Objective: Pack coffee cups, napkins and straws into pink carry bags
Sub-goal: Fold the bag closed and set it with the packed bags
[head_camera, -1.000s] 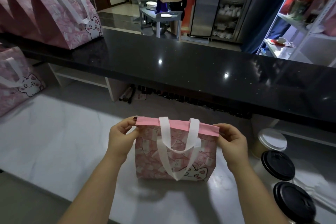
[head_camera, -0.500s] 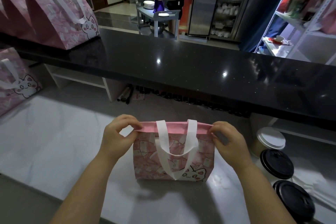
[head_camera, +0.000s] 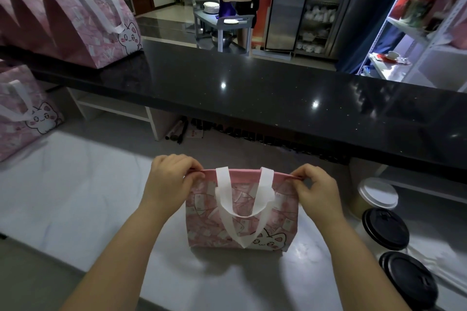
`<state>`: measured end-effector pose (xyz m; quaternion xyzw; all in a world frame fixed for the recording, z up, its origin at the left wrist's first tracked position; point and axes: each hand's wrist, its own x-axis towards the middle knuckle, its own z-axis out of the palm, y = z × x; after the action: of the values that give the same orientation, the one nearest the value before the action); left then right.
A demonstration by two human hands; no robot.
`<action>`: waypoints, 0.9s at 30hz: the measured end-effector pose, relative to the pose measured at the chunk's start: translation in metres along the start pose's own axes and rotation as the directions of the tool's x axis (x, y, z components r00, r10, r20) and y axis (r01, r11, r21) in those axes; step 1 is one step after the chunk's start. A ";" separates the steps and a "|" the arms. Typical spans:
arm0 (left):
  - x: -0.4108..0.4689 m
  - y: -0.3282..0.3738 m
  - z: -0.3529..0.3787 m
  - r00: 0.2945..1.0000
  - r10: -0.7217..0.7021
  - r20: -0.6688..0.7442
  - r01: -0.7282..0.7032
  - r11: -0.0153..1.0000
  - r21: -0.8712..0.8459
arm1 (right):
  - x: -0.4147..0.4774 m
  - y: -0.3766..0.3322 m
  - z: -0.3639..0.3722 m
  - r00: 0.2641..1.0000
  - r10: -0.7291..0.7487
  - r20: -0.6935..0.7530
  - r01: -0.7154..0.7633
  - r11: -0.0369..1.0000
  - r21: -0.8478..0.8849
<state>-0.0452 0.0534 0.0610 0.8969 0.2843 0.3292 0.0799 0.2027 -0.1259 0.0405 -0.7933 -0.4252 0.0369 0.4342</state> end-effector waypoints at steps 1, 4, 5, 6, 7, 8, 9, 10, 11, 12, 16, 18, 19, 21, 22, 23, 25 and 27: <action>0.000 0.001 0.000 1.000 -0.002 -0.003 0.002 1.000 0.018 | 0.000 -0.002 -0.001 1.000 -0.002 0.011 0.002 1.000 -0.015; -0.001 0.004 -0.005 0.998 -0.047 0.039 0.048 0.999 -0.018 | 0.006 -0.006 -0.009 0.995 0.014 0.098 -0.009 0.999 -0.049; 0.001 0.006 -0.007 0.995 -0.086 0.052 0.090 0.993 -0.073 | 0.008 -0.010 -0.013 0.995 -0.022 0.101 0.028 0.998 -0.059; 0.005 0.011 -0.009 0.992 -0.118 0.041 0.123 0.983 -0.135 | 0.009 -0.018 -0.016 0.993 -0.093 0.072 0.097 0.994 -0.049; 0.010 0.018 -0.008 0.991 -0.130 0.017 0.131 0.976 -0.172 | 0.011 -0.027 -0.016 0.982 -0.185 0.036 0.186 0.982 -0.037; 0.017 0.028 -0.005 0.994 -0.113 0.010 0.113 0.982 -0.151 | 0.013 -0.038 -0.013 0.961 -0.274 0.042 0.276 0.960 -0.045; 0.024 0.039 0.000 0.996 -0.078 0.035 0.080 0.994 -0.077 | 0.016 -0.049 -0.007 0.935 -0.337 0.114 0.347 0.934 -0.087; 0.029 0.051 0.007 0.995 -0.047 0.092 0.045 0.999 0.022 | 0.018 -0.059 0.002 0.909 -0.354 0.221 0.392 0.906 -0.159; 0.031 0.060 0.015 0.988 -0.028 0.154 0.010 0.993 0.113 | 0.019 -0.066 0.010 0.891 -0.328 0.313 0.409 0.880 -0.242; 0.030 0.066 0.024 0.980 -0.023 0.197 -0.012 0.985 0.175 | 0.020 -0.069 0.018 0.886 -0.290 0.362 0.408 0.858 -0.311; 0.018 0.068 0.041 0.985 -0.013 0.172 -0.025 0.976 0.215 | 0.011 -0.066 0.032 0.905 -0.308 0.294 0.406 0.832 -0.378; 0.014 0.069 0.042 0.996 0.021 0.092 -0.037 0.984 0.174 | 0.008 -0.063 0.034 0.900 -0.351 0.257 0.425 0.835 -0.348; 0.011 0.067 0.042 0.998 0.038 0.046 -0.045 0.987 0.153 | 0.008 -0.062 0.032 0.894 -0.372 0.250 0.440 0.838 -0.324; 0.003 0.057 0.036 0.999 0.044 -0.008 -0.043 0.992 0.120 | 0.008 -0.054 0.022 0.884 -0.394 0.252 0.452 0.858 -0.244; -0.001 0.051 0.031 0.999 0.025 -0.023 -0.023 0.995 0.095 | 0.008 -0.049 0.015 0.891 -0.383 0.242 0.434 0.877 -0.208; -0.005 0.044 0.027 0.999 -0.003 -0.037 0.005 0.998 0.068 | 0.008 -0.044 0.009 0.906 -0.360 0.222 0.402 0.896 -0.190; -0.010 0.037 0.023 0.997 -0.049 -0.064 0.051 0.998 0.036 | 0.008 -0.036 0.002 0.938 -0.301 0.174 0.333 0.922 -0.199; -0.009 0.038 0.025 0.993 -0.083 -0.086 0.087 0.995 0.044 | 0.008 -0.036 0.007 0.944 -0.292 0.155 0.320 0.924 -0.209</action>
<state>-0.0174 0.0175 0.0491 0.8710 0.3330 0.3562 0.0602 0.1821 -0.1066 0.0644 -0.7584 -0.5709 -0.0330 0.3127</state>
